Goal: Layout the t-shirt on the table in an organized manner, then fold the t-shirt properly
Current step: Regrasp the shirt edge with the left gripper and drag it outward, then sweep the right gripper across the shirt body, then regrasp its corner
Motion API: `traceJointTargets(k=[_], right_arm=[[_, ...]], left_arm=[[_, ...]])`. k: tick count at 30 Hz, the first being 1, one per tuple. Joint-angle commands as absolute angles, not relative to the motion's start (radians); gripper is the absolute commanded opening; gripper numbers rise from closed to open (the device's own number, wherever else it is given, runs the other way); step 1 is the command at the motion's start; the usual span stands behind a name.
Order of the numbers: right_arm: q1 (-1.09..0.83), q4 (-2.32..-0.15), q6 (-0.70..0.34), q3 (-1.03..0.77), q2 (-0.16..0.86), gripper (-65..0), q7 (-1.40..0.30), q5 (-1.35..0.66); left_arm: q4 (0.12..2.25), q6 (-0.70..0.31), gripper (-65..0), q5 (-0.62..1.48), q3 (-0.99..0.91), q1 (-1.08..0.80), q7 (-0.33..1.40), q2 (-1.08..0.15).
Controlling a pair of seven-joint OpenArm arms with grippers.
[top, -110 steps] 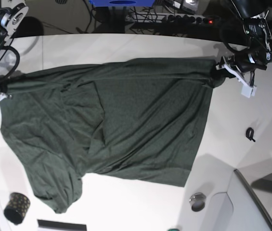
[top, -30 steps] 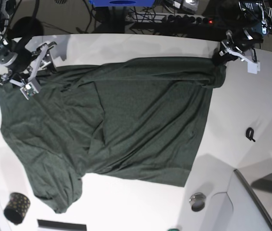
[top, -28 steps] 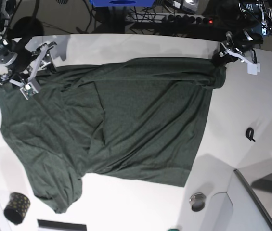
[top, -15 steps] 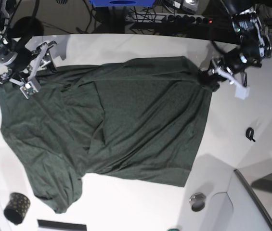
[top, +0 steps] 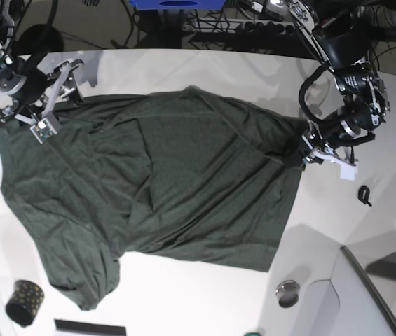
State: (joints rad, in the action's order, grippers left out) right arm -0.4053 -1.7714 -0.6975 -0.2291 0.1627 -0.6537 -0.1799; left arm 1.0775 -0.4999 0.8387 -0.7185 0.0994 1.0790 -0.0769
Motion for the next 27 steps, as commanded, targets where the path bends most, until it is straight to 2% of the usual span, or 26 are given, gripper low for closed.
traceJointTargets(k=[1, 7, 14, 18, 23, 27], right_arm=[[-0.404, -1.787, -0.698, -0.231, 0.173, -29.7, -0.634, -0.193], [-0.433, -1.804, -0.698, -0.226, 0.171, -29.6, -0.634, -0.194], [-0.456, -1.867, -0.698, -0.068, 0.199, -29.6, -0.634, -0.194], [-0.450, -1.883, -0.698, 0.077, 0.266, -29.6, -0.634, -0.194], [-0.444, -1.882, -0.698, 0.239, 0.283, -30.8, -0.634, -0.194], [-0.392, -1.850, -0.698, 0.349, 0.278, -41.4, -0.634, -0.194]], left_arm=[[1.073, -0.506, -65.0, 0.858, -0.719, 0.116, 1.044, -0.094], [0.981, -0.506, -65.0, 0.857, -0.714, 0.119, 0.954, -0.128], [0.986, -0.506, -65.0, 0.858, -0.713, 0.108, 0.935, -0.148], [0.989, -0.510, -42.5, 0.862, -0.720, 0.107, 0.937, -0.170], [1.130, -0.510, -27.2, 0.897, -0.763, 0.038, 0.937, -0.193], [1.239, -0.512, -16.3, 0.957, -0.808, -0.048, 0.937, -0.229]])
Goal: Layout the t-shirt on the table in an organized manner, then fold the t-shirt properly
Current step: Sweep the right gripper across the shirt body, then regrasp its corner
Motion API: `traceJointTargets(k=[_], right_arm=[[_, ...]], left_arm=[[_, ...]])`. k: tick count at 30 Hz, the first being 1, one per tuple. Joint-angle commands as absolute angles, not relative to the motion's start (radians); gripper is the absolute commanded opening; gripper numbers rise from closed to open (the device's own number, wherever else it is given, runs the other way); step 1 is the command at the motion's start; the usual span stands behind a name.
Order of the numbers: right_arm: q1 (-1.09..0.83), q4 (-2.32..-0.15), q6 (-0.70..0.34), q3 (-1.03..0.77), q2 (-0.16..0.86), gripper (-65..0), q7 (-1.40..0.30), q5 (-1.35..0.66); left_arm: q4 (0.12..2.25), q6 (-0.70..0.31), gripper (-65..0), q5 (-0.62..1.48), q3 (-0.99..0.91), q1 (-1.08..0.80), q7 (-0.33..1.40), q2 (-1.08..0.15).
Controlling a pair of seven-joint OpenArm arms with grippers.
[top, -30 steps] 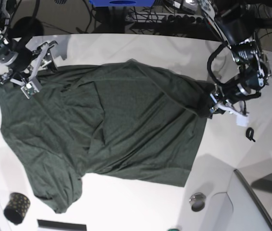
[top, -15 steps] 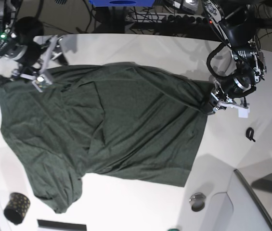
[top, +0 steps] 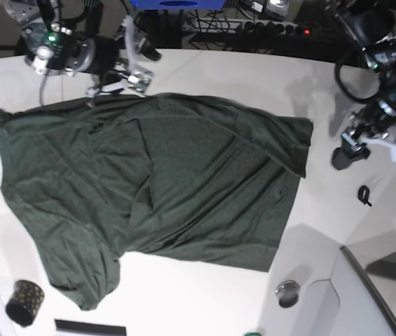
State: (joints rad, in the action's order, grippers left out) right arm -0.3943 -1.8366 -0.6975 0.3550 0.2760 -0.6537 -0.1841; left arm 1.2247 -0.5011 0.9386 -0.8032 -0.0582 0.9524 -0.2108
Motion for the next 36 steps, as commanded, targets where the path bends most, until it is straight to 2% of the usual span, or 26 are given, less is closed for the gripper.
traceJointTargets(k=[1, 3, 6, 7, 14, 21, 28, 36], right_arm=[[-0.364, -1.821, -0.698, 0.383, 0.278, -44.9, -0.634, -0.194], [-0.317, -1.750, -0.698, 0.435, 0.277, -51.6, -0.634, -0.194], [-0.251, -1.644, -0.698, 0.470, 0.239, -63.5, -0.634, -0.194], [-0.237, -1.620, -0.698, 0.472, 0.228, -64.8, -0.634, -0.194], [-0.162, -1.518, -0.698, 0.475, 0.173, -64.2, -0.634, -0.194], [-0.076, -1.402, -0.698, 0.469, 0.166, -64.2, -0.630, -0.196], [0.008, -1.357, -0.698, 0.463, 0.170, -64.2, -0.631, -0.196], [0.148, -1.260, -0.698, 0.325, 0.197, -64.4, -0.628, -0.194]], left_arm=[[1.256, -0.512, -15.0, 0.974, -0.819, -0.081, 0.937, -0.242], [1.274, -0.513, -15.0, 1.001, -0.832, -0.142, 0.934, -0.275], [1.271, -0.564, -19.7, 1.013, -0.888, -0.237, 0.931, -0.308], [1.271, -0.578, -21.9, 1.012, -0.911, -0.262, 0.931, -0.314], [1.279, -0.698, -39.7, 0.852, -1.010, -0.372, 0.929, -0.311], [1.279, -0.698, -65.0, 0.708, -1.017, -0.377, 0.929, -0.306], [1.279, -0.698, -65.0, 0.697, -1.012, -0.372, 0.929, -0.306], [1.279, -0.698, -65.0, 0.697, -1.009, -0.374, 0.929, -0.306]])
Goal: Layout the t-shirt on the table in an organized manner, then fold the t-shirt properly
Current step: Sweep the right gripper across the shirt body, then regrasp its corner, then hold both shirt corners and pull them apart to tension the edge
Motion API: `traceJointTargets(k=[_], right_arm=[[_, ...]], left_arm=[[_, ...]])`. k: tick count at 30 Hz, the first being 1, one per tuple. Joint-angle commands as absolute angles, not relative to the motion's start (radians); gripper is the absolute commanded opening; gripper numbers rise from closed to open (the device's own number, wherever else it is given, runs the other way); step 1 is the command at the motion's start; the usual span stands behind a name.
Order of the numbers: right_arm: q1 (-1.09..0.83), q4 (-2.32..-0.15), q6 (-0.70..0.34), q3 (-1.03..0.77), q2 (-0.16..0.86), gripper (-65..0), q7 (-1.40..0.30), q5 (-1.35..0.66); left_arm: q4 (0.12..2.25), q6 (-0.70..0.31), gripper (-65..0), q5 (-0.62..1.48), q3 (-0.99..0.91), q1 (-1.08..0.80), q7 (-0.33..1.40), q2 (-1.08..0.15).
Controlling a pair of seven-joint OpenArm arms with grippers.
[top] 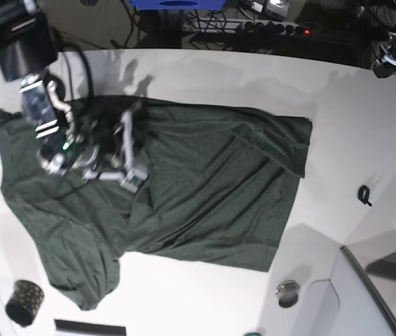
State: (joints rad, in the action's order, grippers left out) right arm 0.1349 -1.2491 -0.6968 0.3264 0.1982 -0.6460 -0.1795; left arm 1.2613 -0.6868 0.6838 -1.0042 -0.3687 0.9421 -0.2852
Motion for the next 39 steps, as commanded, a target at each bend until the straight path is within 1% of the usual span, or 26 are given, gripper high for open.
traceJointTargets(k=[1, 4, 6, 11, 12, 13, 14, 16, 17, 21, 22, 25, 27, 30, 34, 36, 39], right_arm=[[0.168, -1.247, -0.698, 0.314, 0.199, -64.5, -0.628, -0.194], [0.185, -1.237, -0.698, 0.282, 0.199, -64.5, -0.630, -0.194], [0.160, -1.287, -0.698, 0.246, 0.200, -64.7, -0.634, -0.194], [-0.024, -1.503, -0.698, 0.061, 0.194, -64.5, -0.630, -0.196], [-0.062, -1.535, -0.698, 0.030, 0.194, -64.5, -0.630, -0.196], [-0.096, -1.563, -0.698, 0.002, 0.194, -64.5, -0.628, -0.196], [-0.124, -1.581, -0.698, -0.021, 0.194, -64.5, -0.628, -0.196], [-0.168, -1.604, -0.698, -0.062, 0.196, -64.5, -0.628, -0.196], [-0.189, -1.613, -0.698, -0.085, 0.197, -64.5, -0.628, -0.196], [-0.266, -1.646, -0.698, -0.200, 0.199, -64.5, -0.627, -0.196], [-0.282, -1.659, -0.698, -0.228, 0.196, -64.5, -0.627, -0.196], [-0.317, -1.695, -0.698, -0.288, 0.196, -64.5, -0.627, -0.199], [-0.328, -1.707, -0.698, -0.318, 0.194, -64.5, -0.627, -0.199], [-0.326, -1.702, -0.698, -0.344, 0.194, -64.5, -0.627, -0.199], [-0.323, -1.699, -0.698, -0.352, 0.194, -64.5, -0.627, -0.199], [-0.321, -1.698, -0.698, -0.354, 0.194, -64.5, -0.627, -0.199], [-0.321, -1.696, -0.698, -0.361, 0.194, -64.5, -0.627, -0.199]], left_arm=[[1.276, -0.698, -65.0, 0.697, -1.009, -0.371, 0.929, -0.306], [1.279, -0.698, -65.0, 0.697, -0.981, -0.369, 0.928, -0.305], [1.280, -0.698, -65.0, 0.697, -0.929, -0.371, 0.911, -0.306], [1.287, -0.698, -65.0, 0.700, -0.708, -0.403, 0.751, -0.305], [1.290, -0.698, -65.0, 0.704, -0.691, -0.404, 0.722, -0.295], [1.291, -0.698, -63.7, 0.704, -0.690, -0.403, 0.708, -0.269], [1.291, -0.698, -57.1, 0.704, -0.691, -0.400, 0.707, -0.252], [1.291, -0.698, -48.4, 0.704, -0.691, -0.378, 0.707, -0.231], [1.287, -0.698, -44.9, 0.704, -0.691, -0.364, 0.705, -0.219], [1.282, -0.698, -35.5, 0.704, -0.688, -0.302, 0.702, -0.182], [1.279, -0.698, -32.3, 0.700, -0.688, -0.285, 0.702, -0.174], [1.227, -0.698, -19.7, 0.699, -0.680, -0.228, 0.702, -0.166], [1.167, -0.698, -14.8, 0.699, -0.680, -0.193, 0.702, -0.166], [1.081, -0.698, -15.8, 0.697, -0.680, -0.154, 0.700, -0.166], [1.032, -0.698, -16.9, 0.697, -0.679, -0.130, 0.700, -0.165], [1.024, -0.698, -19.7, 0.697, -0.670, -0.124, 0.700, -0.165], [1.023, -0.698, -28.3, 0.697, -0.625, -0.122, 0.699, -0.166]])
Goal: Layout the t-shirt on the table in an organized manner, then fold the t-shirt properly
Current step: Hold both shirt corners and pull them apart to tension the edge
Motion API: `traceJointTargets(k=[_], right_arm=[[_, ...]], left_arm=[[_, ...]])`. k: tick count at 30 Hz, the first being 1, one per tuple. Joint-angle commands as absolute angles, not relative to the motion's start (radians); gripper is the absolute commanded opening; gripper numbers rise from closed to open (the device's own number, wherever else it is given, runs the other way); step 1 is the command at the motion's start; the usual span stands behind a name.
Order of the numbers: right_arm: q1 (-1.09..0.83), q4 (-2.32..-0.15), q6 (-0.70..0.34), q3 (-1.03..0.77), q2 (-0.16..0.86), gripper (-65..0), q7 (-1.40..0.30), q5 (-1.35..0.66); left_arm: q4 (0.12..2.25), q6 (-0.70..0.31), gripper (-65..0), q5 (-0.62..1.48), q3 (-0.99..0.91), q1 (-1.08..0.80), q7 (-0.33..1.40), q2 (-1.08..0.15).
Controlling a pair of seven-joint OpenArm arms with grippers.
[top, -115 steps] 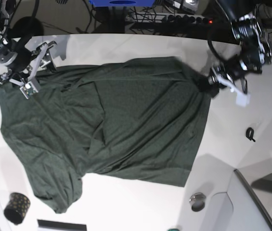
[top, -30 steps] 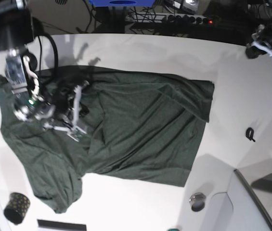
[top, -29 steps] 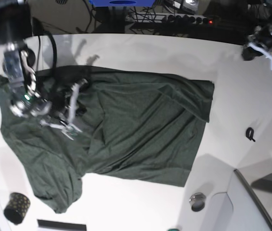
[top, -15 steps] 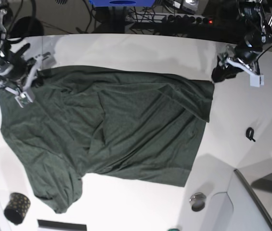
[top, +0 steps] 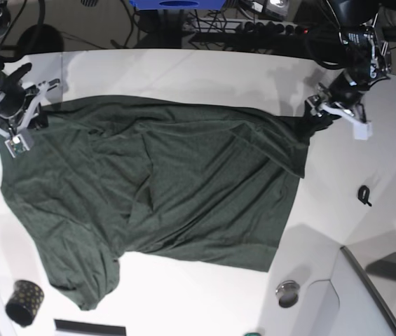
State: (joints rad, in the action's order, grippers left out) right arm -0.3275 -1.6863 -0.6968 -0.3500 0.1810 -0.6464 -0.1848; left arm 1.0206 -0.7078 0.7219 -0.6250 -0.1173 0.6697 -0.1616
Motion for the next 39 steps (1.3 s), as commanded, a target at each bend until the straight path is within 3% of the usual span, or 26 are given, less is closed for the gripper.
traceJointTargets(k=[1, 5, 8, 10, 13, 17, 19, 23, 29, 39], right_arm=[[-0.321, -1.696, -0.698, -0.381, 0.191, -64.5, -0.627, -0.199], [-0.303, -1.693, -0.698, -0.552, 0.090, -64.2, -0.627, -0.200], [-0.248, -1.650, -0.698, -0.728, 0.018, -63.9, -0.634, -0.200], [-0.208, -1.590, -0.698, -0.832, 0.005, -60.0, -0.644, -0.242], [-0.177, -1.486, -0.698, -0.937, 0.016, -44.9, -0.714, -0.387], [-0.160, -1.333, -0.698, -0.978, 0.094, -15.0, -0.760, -0.527], [-0.160, -1.287, -0.698, -0.978, 0.117, -7.7, -0.760, -0.573], [-0.140, -1.207, -0.698, -0.984, 0.139, -7.5, -0.760, -0.607], [-0.127, -1.153, -0.698, -0.980, 0.137, -12.5, -0.766, -0.619], [-0.068, -1.055, -0.698, -0.978, 0.145, -12.6, -0.762, -0.616]], left_arm=[[1.023, -0.698, -31.8, 0.697, -0.619, -0.122, 0.699, -0.166], [0.972, -0.698, -45.7, 0.697, -0.615, -0.122, 0.630, -0.165], [0.931, -0.698, -63.7, 0.697, -0.615, -0.120, 0.607, -0.166], [0.931, -0.698, -65.0, 0.697, -0.615, -0.124, 0.607, -0.171], [0.932, -0.698, -65.0, 0.697, -0.615, -0.130, 0.608, -0.200], [0.974, -0.698, -65.0, 0.699, -0.615, -0.133, 0.653, -0.216], [1.010, -0.698, -65.0, 0.699, -0.616, -0.142, 0.697, -0.228], [1.089, -0.698, -65.0, 0.699, -0.615, -0.156, 0.708, -0.228], [1.096, -0.698, -65.0, 0.699, -0.613, -0.159, 0.708, -0.223], [1.102, -0.698, -65.0, 0.699, -0.615, -0.177, 0.708, -0.228]])
